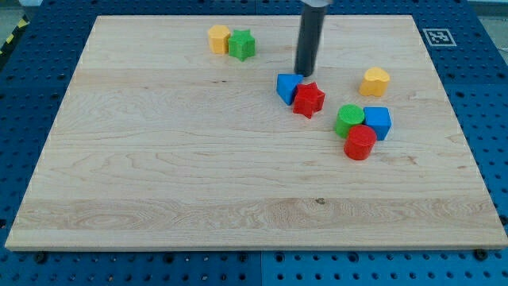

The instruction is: Nudge the blue triangle along with red star a bit right

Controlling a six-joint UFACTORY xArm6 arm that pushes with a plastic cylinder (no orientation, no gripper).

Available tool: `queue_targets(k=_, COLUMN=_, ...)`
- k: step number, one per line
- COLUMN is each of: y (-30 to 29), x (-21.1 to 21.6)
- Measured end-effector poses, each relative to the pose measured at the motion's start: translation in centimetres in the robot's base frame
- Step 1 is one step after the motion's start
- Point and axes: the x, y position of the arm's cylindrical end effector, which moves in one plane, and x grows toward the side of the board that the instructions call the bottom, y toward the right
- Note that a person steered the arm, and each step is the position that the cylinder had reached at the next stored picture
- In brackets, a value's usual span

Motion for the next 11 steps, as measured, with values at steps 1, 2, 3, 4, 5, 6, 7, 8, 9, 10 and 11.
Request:
queue_targets(k=1, y=-2.7, x=2.4)
queue_targets(k=2, y=-3.0, x=4.6)
queue_targets(k=3, y=-5.4, x=4.8)
queue_targets(k=4, y=-8.3, x=7.7)
queue_targets(k=5, y=-7.0, x=8.6)
queue_targets(k=6, y=-5.6, x=3.9)
queue_targets(k=7, y=-5.1, x=0.5)
queue_targets(k=8, y=-8.2, x=1.8)
queue_targets(k=9, y=-9.8, x=5.6)
queue_targets(k=10, y=-7.5, x=6.3)
queue_targets(k=11, y=-6.6, x=3.4)
